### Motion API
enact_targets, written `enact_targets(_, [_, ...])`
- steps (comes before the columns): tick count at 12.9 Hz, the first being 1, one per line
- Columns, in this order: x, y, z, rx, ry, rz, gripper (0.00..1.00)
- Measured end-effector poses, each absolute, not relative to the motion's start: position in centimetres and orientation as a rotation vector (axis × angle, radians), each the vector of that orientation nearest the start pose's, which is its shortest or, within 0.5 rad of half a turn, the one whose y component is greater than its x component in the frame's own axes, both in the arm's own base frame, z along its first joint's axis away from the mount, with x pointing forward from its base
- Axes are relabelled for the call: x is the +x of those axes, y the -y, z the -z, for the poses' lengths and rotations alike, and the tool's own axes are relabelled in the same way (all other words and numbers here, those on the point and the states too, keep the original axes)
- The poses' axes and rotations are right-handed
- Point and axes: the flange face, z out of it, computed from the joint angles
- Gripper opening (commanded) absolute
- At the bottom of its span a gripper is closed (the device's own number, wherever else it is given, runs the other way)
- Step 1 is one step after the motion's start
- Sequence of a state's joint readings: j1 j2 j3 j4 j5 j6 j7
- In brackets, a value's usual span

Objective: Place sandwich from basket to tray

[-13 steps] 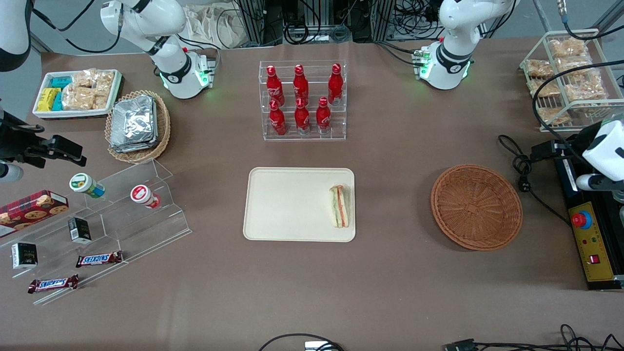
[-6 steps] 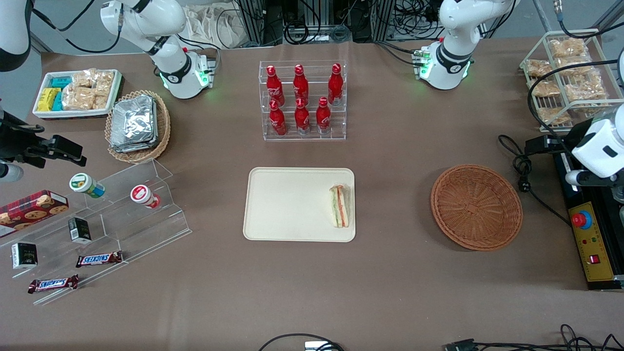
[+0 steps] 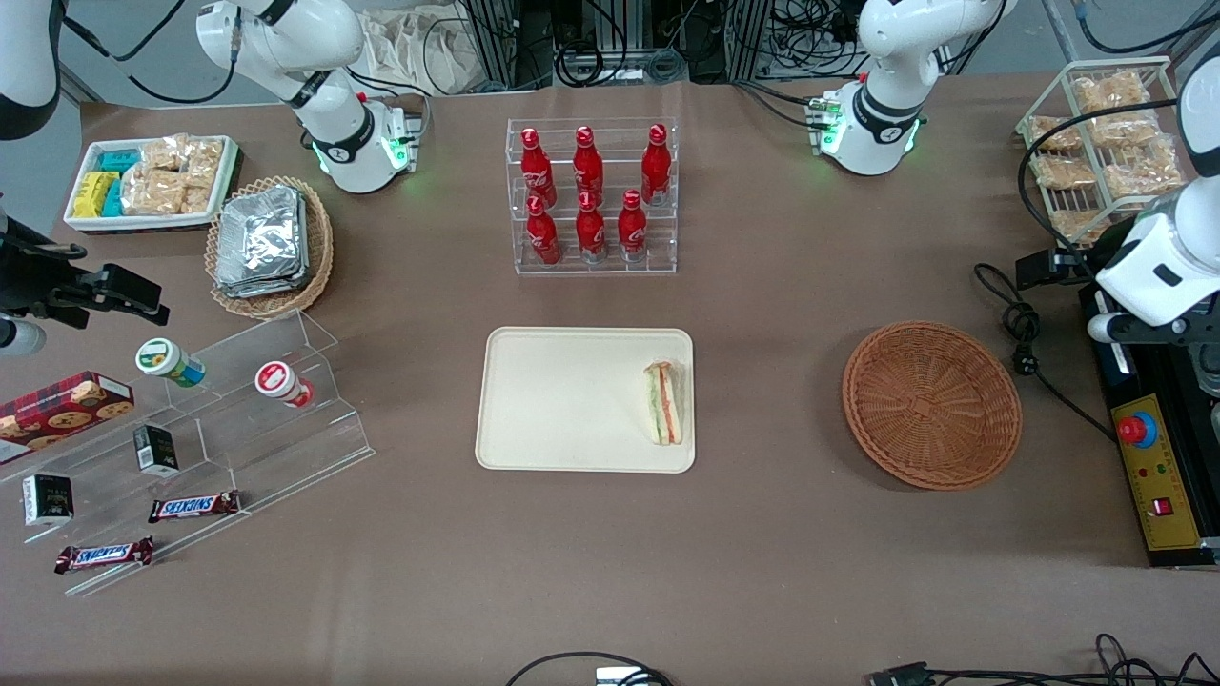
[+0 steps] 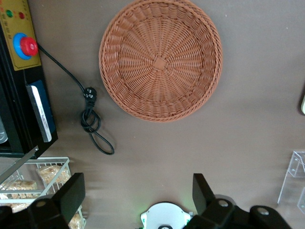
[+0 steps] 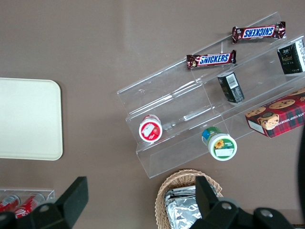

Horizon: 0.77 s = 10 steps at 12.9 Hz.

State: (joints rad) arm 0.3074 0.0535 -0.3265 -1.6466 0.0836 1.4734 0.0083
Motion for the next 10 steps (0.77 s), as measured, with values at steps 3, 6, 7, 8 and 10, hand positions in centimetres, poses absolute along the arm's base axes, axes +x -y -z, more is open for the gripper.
enact_targets(3, [54.7,-0.7,-56.2,-3.051,-0.024,-0.259,1.0])
enact_targets(6, [55.0,-0.8,-57.1,-3.058,-0.023,-0.173,1.0])
enact_targets(7, [54.9,-0.4,-57.2,-3.058,-0.031,-0.167,1.0])
enact_targets(8, [54.9,-0.1,-57.3,-3.058,-0.042,-0.163,1.0])
enact_targets(10, [54.9,0.5,-57.5,-3.058,-0.057,-0.151,1.0])
